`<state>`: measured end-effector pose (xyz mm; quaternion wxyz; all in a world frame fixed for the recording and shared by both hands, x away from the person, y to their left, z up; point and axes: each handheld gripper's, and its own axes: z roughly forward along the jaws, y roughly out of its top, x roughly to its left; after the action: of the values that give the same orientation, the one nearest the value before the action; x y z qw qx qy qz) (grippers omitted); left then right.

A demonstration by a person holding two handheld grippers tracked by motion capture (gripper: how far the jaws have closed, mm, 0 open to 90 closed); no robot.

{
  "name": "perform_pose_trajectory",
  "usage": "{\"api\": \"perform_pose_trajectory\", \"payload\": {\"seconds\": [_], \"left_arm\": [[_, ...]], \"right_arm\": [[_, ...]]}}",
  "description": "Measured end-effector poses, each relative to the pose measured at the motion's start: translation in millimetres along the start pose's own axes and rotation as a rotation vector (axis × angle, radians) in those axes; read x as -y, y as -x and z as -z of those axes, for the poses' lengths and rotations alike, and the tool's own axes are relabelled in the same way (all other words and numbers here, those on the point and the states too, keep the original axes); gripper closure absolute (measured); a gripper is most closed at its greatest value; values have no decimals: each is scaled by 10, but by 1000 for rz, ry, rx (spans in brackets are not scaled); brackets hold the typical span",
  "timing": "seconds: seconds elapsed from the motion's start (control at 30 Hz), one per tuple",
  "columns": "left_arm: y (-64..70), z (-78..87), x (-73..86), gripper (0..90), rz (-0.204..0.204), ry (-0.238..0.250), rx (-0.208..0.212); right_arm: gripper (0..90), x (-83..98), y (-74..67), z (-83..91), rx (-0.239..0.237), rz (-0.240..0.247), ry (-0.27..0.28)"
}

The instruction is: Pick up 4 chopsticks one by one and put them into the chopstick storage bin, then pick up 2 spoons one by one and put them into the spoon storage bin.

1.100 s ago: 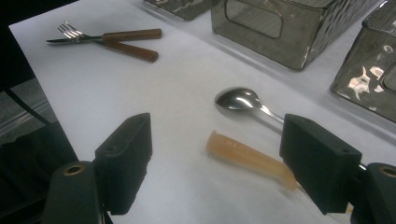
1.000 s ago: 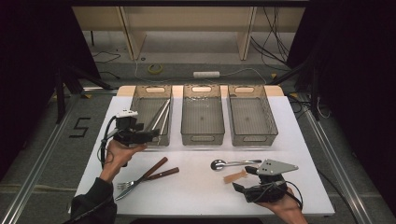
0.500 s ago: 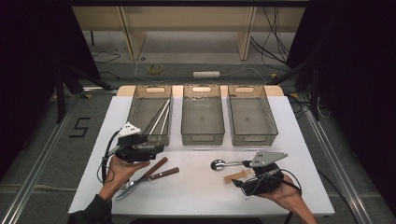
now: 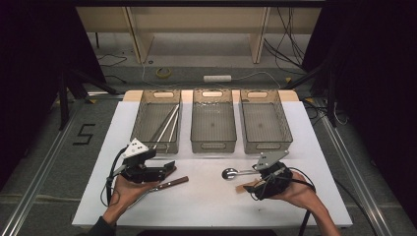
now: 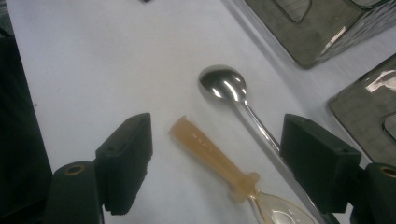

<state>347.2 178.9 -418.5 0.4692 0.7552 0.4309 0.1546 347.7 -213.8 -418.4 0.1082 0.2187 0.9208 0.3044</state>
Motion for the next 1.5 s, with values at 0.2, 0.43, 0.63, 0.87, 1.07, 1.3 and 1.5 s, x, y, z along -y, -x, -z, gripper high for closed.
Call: {"api": "perform_pose_trajectory", "payload": {"seconds": [0.2, 0.43, 0.63, 0.87, 1.07, 1.3, 1.5], "left_arm": [[73, 30, 55, 159, -39, -6, -11], [126, 82, 99, 156, -46, 9, -6], [134, 102, 163, 154, -46, -7, 3], [157, 134, 199, 154, -51, -2, 4], [176, 147, 211, 153, -60, -1, 3], [191, 145, 225, 153, -70, -3, -6], [210, 121, 235, 153, -87, -11, -9]], "right_arm": [[264, -37, 37, -43, -6, 35, -40], [256, -106, 32, -104, -13, 80, -84], [258, -120, 51, -173, -10, 88, -111], [263, -134, 58, -239, -13, 97, -143], [281, -148, 66, -255, -16, 123, -176], [325, -180, 73, -292, -12, 156, -195], [401, -216, 34, -352, -24, 230, -232]]}}
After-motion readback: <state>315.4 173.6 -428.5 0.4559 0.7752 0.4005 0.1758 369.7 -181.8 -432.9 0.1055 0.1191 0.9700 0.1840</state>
